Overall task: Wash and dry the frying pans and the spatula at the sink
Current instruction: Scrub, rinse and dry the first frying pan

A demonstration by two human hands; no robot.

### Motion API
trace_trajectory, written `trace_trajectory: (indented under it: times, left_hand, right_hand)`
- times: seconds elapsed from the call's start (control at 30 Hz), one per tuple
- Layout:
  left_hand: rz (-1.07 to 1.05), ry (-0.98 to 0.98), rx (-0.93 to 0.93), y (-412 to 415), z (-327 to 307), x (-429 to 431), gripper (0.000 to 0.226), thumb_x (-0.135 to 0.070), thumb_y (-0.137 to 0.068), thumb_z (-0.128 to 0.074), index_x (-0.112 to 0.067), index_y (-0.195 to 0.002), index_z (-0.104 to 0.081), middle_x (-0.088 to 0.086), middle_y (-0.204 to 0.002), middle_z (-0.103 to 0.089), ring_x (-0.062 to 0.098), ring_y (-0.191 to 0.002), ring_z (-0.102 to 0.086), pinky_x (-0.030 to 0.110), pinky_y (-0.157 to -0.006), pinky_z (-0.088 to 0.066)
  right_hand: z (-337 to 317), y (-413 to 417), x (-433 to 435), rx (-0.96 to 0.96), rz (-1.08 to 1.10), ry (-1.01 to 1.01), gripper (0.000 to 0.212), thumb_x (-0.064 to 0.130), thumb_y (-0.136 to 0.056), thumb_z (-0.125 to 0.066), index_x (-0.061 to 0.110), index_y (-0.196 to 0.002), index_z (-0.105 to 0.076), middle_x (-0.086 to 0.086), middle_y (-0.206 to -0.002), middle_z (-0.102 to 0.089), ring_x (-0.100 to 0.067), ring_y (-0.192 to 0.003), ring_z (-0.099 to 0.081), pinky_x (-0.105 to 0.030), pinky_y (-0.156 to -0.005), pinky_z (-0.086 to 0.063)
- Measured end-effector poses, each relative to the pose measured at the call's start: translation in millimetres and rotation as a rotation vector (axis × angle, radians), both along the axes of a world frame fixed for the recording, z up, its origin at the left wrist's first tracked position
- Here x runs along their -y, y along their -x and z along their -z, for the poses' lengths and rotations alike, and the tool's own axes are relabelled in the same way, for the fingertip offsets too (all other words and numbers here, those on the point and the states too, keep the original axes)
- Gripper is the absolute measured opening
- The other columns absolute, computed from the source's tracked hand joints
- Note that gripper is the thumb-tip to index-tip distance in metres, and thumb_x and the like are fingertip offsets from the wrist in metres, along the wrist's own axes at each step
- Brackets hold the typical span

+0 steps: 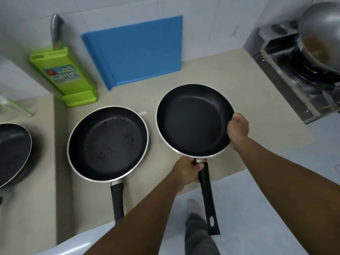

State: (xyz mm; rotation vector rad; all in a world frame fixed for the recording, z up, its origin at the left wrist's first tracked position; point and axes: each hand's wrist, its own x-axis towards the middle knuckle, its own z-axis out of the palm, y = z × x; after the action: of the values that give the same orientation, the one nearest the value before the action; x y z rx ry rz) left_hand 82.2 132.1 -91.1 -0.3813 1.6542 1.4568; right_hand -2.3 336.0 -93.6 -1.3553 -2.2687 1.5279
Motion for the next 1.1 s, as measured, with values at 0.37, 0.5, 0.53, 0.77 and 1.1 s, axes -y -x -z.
trace_trajectory:
  times: [0.37, 0.5, 0.53, 0.77, 1.1]
  left_hand:
    - [-0.137, 0.08, 0.015, 13, 27, -56, 0.017, -0.007, -0.101, -0.063, 0.002, -0.114, -0.07, 0.018, -0.112, -0.075, 0.032, -0.103, -0.074, 0.049, -0.089, -0.062]
    - [-0.166, 0.082, 0.02, 13, 31, -66, 0.017, -0.007, -0.101, -0.063, 0.002, -0.113, -0.071, 0.019, -0.111, -0.075, 0.032, -0.103, -0.074, 0.05, -0.09, -0.062]
    - [-0.173, 0.084, 0.022, 12, 32, -67, 0.017, -0.007, -0.101, -0.063, 0.002, -0.113, -0.071, 0.019, -0.111, -0.075, 0.032, -0.102, -0.074, 0.049, -0.09, -0.062]
    - [-0.203, 0.1, 0.032, 10, 42, -67, 0.011, -0.006, -0.101, -0.062, -0.001, -0.107, -0.071, 0.013, -0.103, -0.074, 0.027, -0.093, -0.074, 0.049, -0.091, -0.061]
    - [-0.172, 0.108, 0.048, 17, 44, -64, 0.018, -0.01, -0.103, -0.059, -0.001, -0.115, -0.069, 0.015, -0.111, -0.075, 0.028, -0.102, -0.074, 0.047, -0.093, -0.061]
  right_hand:
    - [32, 34, -46, -0.028, -0.137, -0.041, 0.035, 0.006, -0.096, -0.038, 0.018, -0.062, -0.038, 0.003, -0.064, -0.041, -0.015, -0.056, -0.035, -0.029, -0.055, -0.03]
    - [36, 39, -52, -0.021, -0.157, -0.008, 0.036, 0.006, -0.095, -0.038, 0.019, -0.061, -0.039, 0.004, -0.064, -0.04, -0.014, -0.056, -0.035, -0.027, -0.055, -0.03]
    - [37, 41, -53, -0.019, -0.162, 0.003, 0.036, 0.005, -0.095, -0.038, 0.019, -0.062, -0.04, 0.004, -0.065, -0.041, -0.013, -0.057, -0.036, -0.026, -0.055, -0.031]
    - [45, 46, -48, -0.018, -0.182, 0.066, 0.036, 0.002, -0.091, -0.038, 0.019, -0.06, -0.04, 0.004, -0.063, -0.04, -0.014, -0.056, -0.034, -0.026, -0.055, -0.031]
    - [47, 56, -42, -0.05, -0.174, 0.094, 0.032, 0.003, -0.085, -0.039, 0.018, -0.058, -0.03, 0.0, -0.06, -0.033, -0.018, -0.061, -0.026, -0.031, -0.058, -0.026]
